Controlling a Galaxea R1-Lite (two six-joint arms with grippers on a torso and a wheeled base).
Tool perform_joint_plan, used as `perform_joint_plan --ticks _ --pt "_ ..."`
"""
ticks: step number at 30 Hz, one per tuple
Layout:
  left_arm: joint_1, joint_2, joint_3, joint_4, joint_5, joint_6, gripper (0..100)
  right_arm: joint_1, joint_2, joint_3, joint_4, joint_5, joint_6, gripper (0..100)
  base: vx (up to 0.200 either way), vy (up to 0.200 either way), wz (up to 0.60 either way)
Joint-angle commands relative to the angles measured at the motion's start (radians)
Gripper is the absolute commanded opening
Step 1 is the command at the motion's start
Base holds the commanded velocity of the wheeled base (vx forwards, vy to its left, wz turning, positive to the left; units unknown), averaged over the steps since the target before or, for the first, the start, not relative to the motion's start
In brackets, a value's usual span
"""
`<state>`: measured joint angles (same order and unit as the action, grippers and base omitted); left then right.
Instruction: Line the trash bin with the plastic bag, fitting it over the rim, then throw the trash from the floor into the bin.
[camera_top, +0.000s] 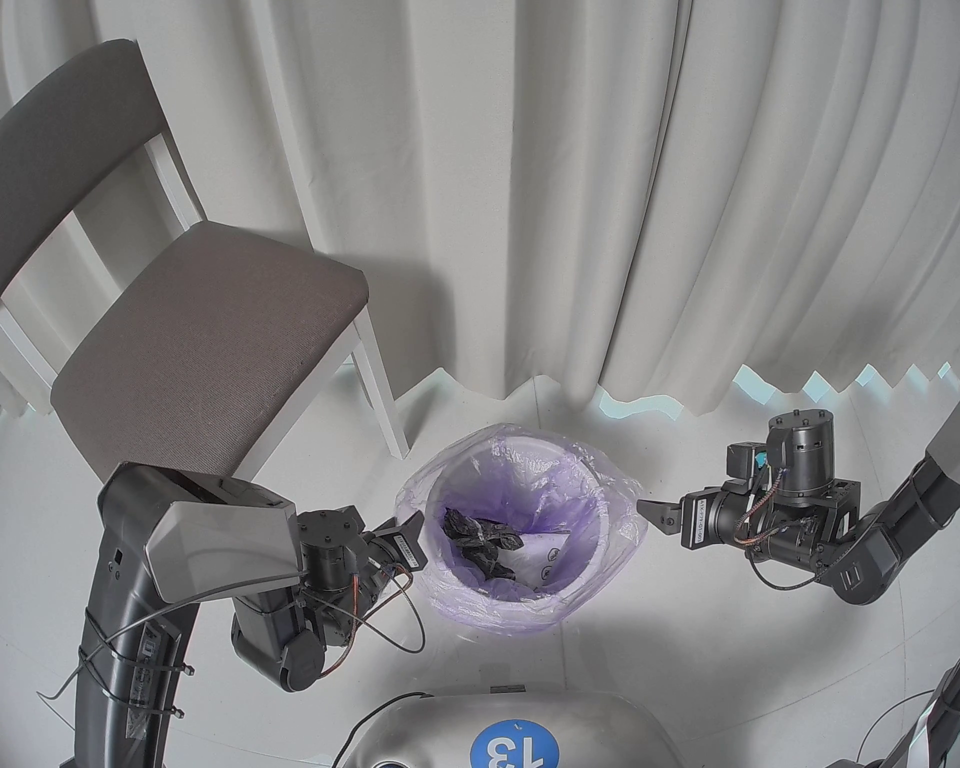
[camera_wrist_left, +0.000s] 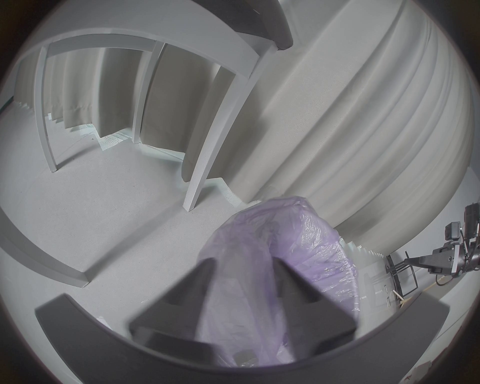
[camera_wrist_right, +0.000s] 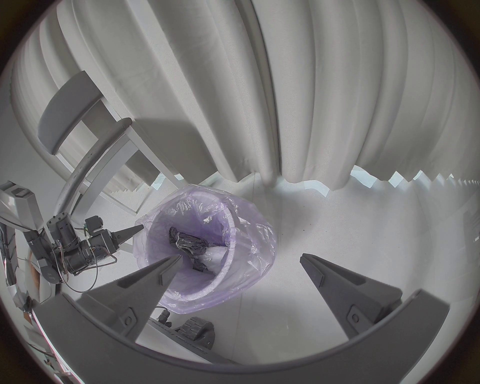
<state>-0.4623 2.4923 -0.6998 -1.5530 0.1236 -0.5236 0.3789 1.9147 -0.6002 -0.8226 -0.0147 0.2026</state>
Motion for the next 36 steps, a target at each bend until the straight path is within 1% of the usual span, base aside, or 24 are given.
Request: perform_joint_plan --ticks 1,6,8,12,15,16,17,18,20,21,24,26,27,28,29,31,32,33,34,36 --pt "0.007 0.008 0.002 -0.018 0.001 0.001 0 -0.009 0.007 0.002 -0.003 0.001 -0.002 100 0.0 0.0 0.0" --pt "0.025 0.045 -0.015 -0.018 -0.013 0.008 0 -0.015 0.009 0.0 -0.003 0.03 -0.005 100 0.0 0.0 0.0" --pt "0.039 0.071 -0.03 -0.018 -0.039 0.02 0 -0.025 0.023 -0.007 -0.003 0.036 -0.005 100 0.0 0.0 0.0" --pt "0.065 0.12 -0.081 -0.018 -0.064 0.066 0 -0.048 0.07 -0.029 -0.004 0.039 -0.009 100 0.0 0.0 0.0" --pt "0.074 0.168 -0.125 -0.009 -0.087 0.103 0 -0.087 0.107 -0.046 -0.003 0.079 -0.022 100 0.0 0.0 0.0" --pt "0.074 0.168 -0.125 -0.009 -0.087 0.103 0 -0.087 0.107 -0.046 -0.003 0.079 -0.022 100 0.0 0.0 0.0" --pt "0.074 0.189 -0.147 -0.002 -0.099 0.125 0 -0.12 0.129 -0.053 -0.003 0.107 -0.043 100 0.0 0.0 0.0" --pt "0.074 0.197 -0.158 -0.002 -0.105 0.136 0 -0.14 0.142 -0.058 -0.003 0.121 -0.058 100 0.0 0.0 0.0" --pt "0.073 0.201 -0.172 -0.001 -0.114 0.142 0 -0.169 0.162 -0.058 -0.003 0.145 -0.08 100 0.0 0.0 0.0" --pt "0.073 0.201 -0.172 -0.001 -0.114 0.142 0 -0.169 0.162 -0.058 -0.003 0.145 -0.08 100 0.0 0.0 0.0" --pt "0.073 0.203 -0.185 0.008 -0.165 0.143 0 -0.226 0.193 -0.058 -0.003 0.214 -0.132 100 0.0 0.0 0.0" --pt "0.074 0.201 -0.187 0.017 -0.171 0.146 0 -0.235 0.199 -0.058 -0.003 0.226 -0.144 100 0.0 0.0 0.0" --pt "0.074 0.198 -0.199 0.042 -0.182 0.162 0 -0.256 0.218 -0.062 -0.004 0.242 -0.18 100 0.0 0.0 0.0" --pt "0.076 0.198 -0.211 0.059 -0.185 0.18 0 -0.264 0.23 -0.069 -0.003 0.249 -0.198 100 0.0 0.0 0.0" --pt "0.077 0.197 -0.225 0.083 -0.187 0.198 0 -0.264 0.23 -0.069 -0.003 0.249 -0.198 100 0.0 0.0 0.0" --pt "0.083 0.192 -0.241 0.119 -0.187 0.226 0 -0.276 0.267 -0.089 -0.004 0.277 -0.233 100 0.0 0.0 0.0" --pt "0.087 0.191 -0.25 0.137 -0.187 0.246 0 -0.278 0.277 -0.095 -0.003 0.288 -0.238 100 0.0 0.0 0.0" --pt "0.087 0.191 -0.25 0.137 -0.187 0.246 0 -0.278 0.277 -0.095 -0.003 0.288 -0.238 100 0.0 0.0 0.0" --pt "0.093 0.188 -0.264 0.163 -0.188 0.284 0 -0.276 0.297 -0.108 -0.004 0.302 -0.242 100 0.0 0.0 0.0" --pt "0.097 0.188 -0.267 0.169 -0.188 0.307 0 -0.276 0.319 -0.127 -0.012 0.311 -0.247 100 0.0 0.0 0.0"
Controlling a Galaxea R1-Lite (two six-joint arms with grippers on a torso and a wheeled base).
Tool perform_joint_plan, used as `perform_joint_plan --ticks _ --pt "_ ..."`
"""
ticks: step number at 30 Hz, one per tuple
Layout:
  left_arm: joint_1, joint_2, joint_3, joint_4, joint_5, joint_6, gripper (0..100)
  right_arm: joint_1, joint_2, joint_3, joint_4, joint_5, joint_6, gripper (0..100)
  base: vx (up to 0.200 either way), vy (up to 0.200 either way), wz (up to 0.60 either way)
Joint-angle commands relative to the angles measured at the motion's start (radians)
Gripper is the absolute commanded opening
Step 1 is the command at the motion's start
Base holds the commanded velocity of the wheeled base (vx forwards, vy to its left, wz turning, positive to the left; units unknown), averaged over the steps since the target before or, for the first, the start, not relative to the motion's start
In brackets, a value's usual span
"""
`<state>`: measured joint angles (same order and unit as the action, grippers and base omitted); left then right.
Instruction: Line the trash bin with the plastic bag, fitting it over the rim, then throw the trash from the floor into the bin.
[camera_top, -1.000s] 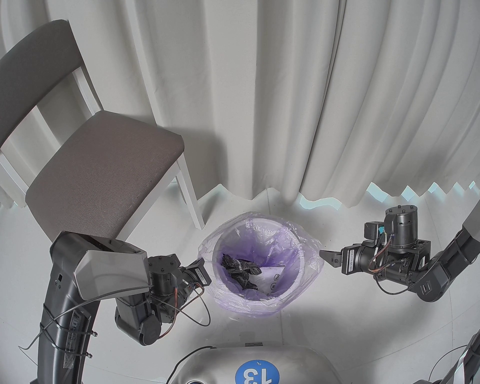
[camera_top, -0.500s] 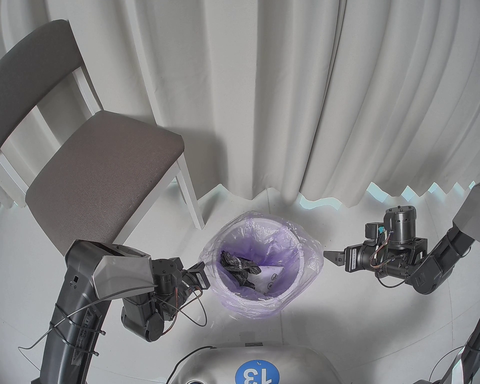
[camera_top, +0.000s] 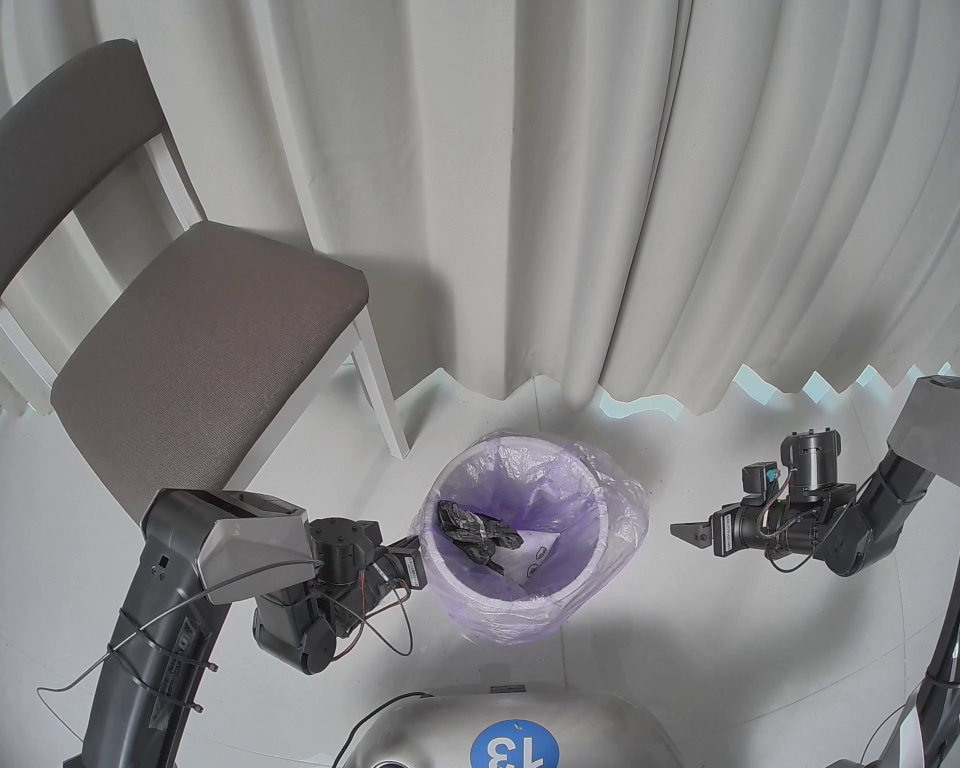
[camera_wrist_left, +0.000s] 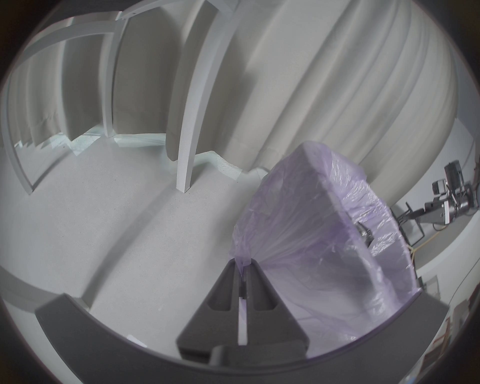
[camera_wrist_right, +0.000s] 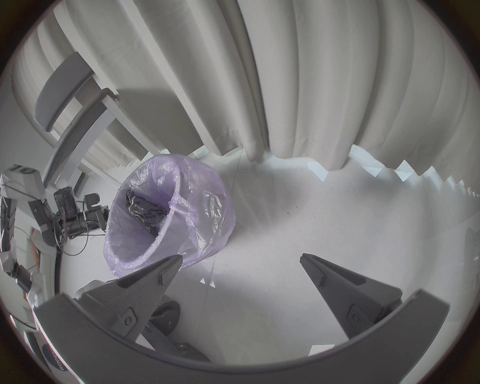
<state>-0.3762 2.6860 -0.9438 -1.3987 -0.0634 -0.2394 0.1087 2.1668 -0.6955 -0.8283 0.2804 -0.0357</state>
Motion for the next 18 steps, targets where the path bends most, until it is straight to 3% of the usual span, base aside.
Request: perform_joint_plan --ticks 1,6,9,12,15,18 --pt "0.011 -0.006 -0.024 0.015 -0.001 0.037 0 -0.006 0.088 -0.045 -0.017 0.02 -0.019 100 0.0 0.0 0.0" --pt "0.01 -0.005 -0.024 0.014 0.001 0.092 0 -0.007 0.185 -0.093 -0.1 0.026 -0.136 100 0.0 0.0 0.0" --pt "0.008 -0.003 -0.023 0.007 0.001 0.095 0 -0.014 0.214 -0.093 -0.146 0.063 -0.223 100 0.0 0.0 0.0" --pt "0.01 -0.003 -0.02 0.006 0.002 0.094 0 -0.043 0.261 -0.076 -0.279 0.21 -0.397 100 0.0 0.0 0.0" --pt "0.01 -0.003 -0.021 0.007 0.002 0.094 0 -0.046 0.286 -0.078 -0.321 0.286 -0.432 100 0.0 0.0 0.0" --pt "0.01 -0.003 -0.021 0.007 0.002 0.094 0 -0.041 0.297 -0.084 -0.322 0.302 -0.435 100 0.0 0.0 0.0"
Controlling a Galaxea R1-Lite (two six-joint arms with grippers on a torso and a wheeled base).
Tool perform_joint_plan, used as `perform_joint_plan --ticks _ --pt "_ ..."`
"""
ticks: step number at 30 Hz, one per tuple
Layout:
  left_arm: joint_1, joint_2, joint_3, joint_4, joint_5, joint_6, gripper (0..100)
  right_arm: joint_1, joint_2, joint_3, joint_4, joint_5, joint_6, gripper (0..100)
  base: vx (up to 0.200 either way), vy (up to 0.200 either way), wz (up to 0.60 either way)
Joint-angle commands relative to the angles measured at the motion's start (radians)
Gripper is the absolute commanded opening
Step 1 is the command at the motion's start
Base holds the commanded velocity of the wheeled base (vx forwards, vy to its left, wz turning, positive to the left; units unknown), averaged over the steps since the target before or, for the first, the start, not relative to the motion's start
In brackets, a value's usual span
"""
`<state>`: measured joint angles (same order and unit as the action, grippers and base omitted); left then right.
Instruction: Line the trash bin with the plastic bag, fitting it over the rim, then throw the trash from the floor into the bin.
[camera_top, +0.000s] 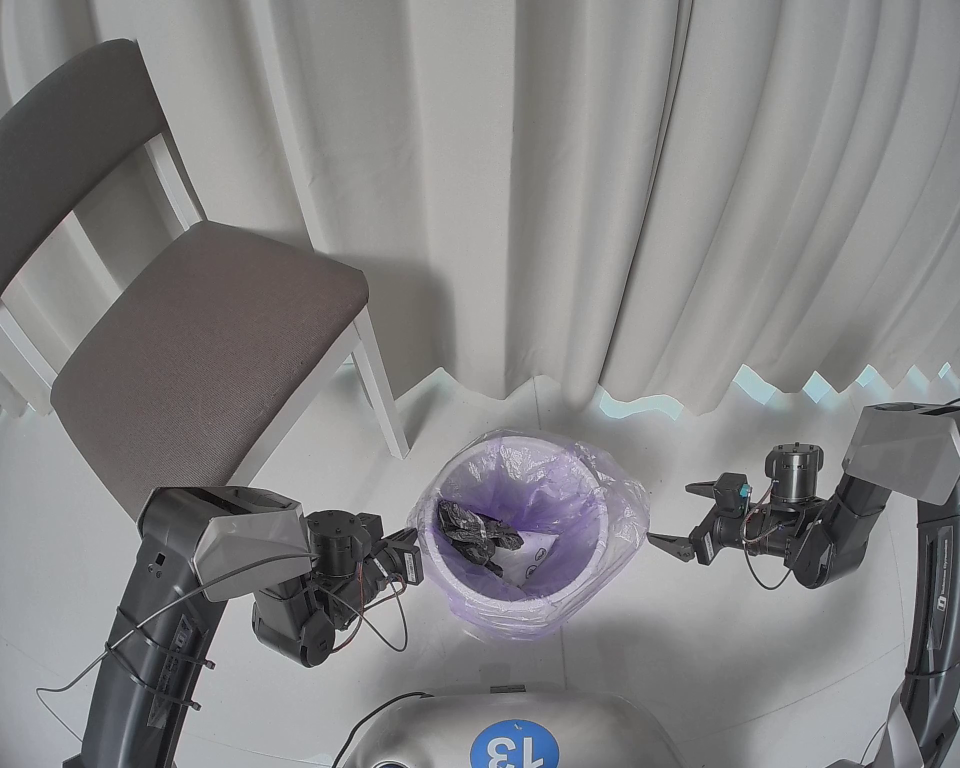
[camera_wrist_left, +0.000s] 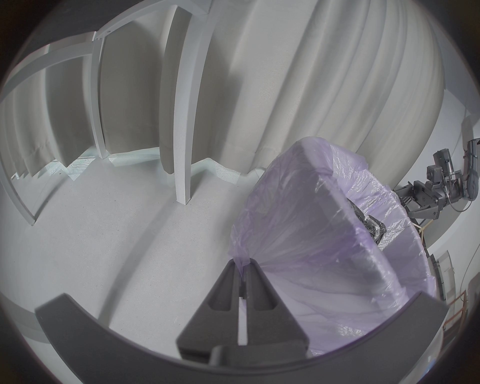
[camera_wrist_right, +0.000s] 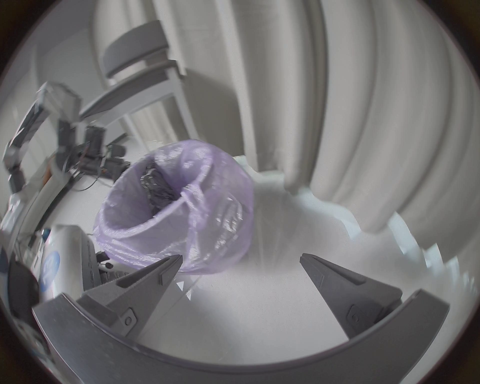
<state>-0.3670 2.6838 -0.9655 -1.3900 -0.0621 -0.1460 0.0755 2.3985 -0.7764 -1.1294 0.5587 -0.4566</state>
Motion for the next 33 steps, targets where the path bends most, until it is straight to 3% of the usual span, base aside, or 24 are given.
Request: perform_joint_plan --ticks 1,15,16,25,33 --pt "0.0 -0.001 0.001 -0.001 0.001 0.0 0 -0.007 0.068 -0.004 -0.02 0.038 -0.014 100 0.0 0.0 0.0" --pt "0.0 0.001 -0.002 -0.004 0.001 0.0 0 0.053 0.128 -0.141 -0.012 0.078 0.01 100 0.0 0.0 0.0" --pt "0.0 0.002 -0.004 -0.007 0.002 0.0 0 0.061 0.136 -0.167 -0.009 0.076 0.013 0 0.0 0.0 0.0" --pt "0.008 0.021 -0.044 -0.021 0.016 0.011 0 0.066 0.162 -0.288 0.166 0.076 0.013 0 0.0 0.0 0.0" --pt "0.026 0.016 -0.059 0.022 0.002 0.126 0 0.076 0.229 -0.521 0.395 0.076 0.007 0 0.0 0.0 0.0"
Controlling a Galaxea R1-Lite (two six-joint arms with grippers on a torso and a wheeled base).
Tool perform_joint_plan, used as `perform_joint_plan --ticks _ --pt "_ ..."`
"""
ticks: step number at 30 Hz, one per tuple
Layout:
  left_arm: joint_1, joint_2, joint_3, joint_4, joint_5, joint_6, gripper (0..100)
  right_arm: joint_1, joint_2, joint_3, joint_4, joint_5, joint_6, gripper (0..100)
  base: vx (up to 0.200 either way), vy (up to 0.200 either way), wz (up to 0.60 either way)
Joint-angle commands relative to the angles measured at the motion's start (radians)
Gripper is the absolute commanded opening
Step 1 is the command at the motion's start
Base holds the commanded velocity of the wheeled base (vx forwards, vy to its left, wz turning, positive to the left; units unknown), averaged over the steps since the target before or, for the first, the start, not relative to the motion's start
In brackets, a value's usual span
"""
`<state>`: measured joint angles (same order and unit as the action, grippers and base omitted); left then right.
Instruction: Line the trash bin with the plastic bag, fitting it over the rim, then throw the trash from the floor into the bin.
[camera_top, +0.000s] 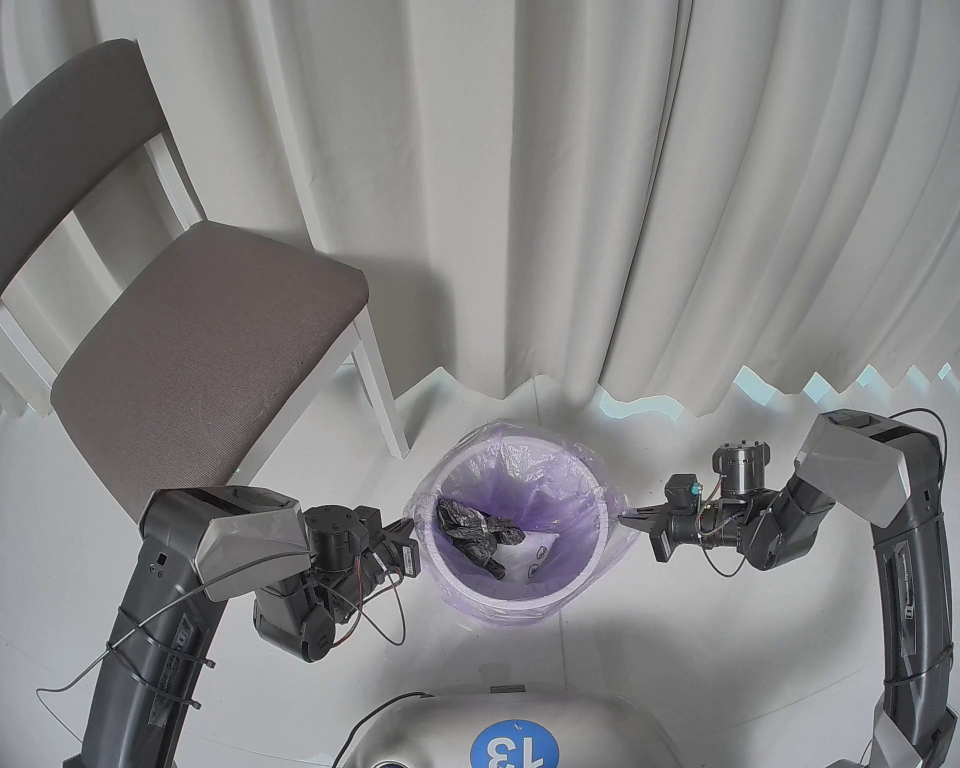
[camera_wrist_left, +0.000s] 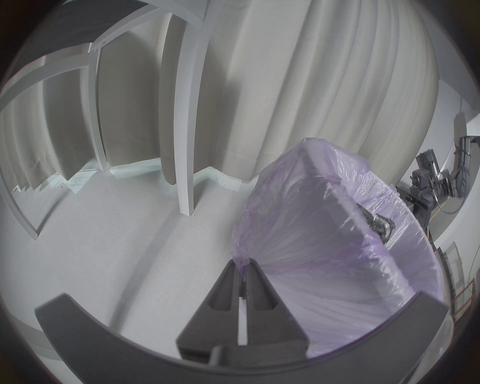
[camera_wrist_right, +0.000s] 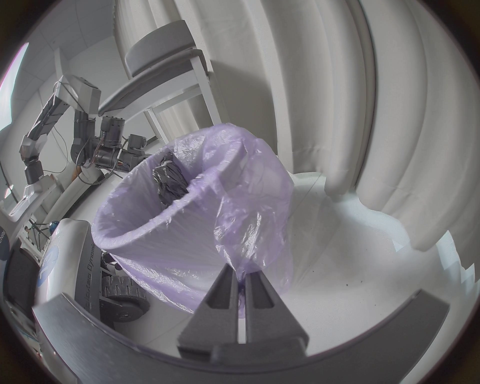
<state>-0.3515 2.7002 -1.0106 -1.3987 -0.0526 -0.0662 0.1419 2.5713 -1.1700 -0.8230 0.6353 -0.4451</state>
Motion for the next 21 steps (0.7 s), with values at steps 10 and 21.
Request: perform_joint_plan --ticks 10,21 --pt "0.011 -0.016 -0.1 0.204 -0.012 0.109 0 0.03 0.084 -0.244 0.222 0.0 -0.007 0 0.0 0.0 0.0" --pt "0.009 -0.023 -0.072 0.195 -0.015 0.14 0 0.021 0.075 -0.214 0.235 0.0 -0.055 100 0.0 0.0 0.0"
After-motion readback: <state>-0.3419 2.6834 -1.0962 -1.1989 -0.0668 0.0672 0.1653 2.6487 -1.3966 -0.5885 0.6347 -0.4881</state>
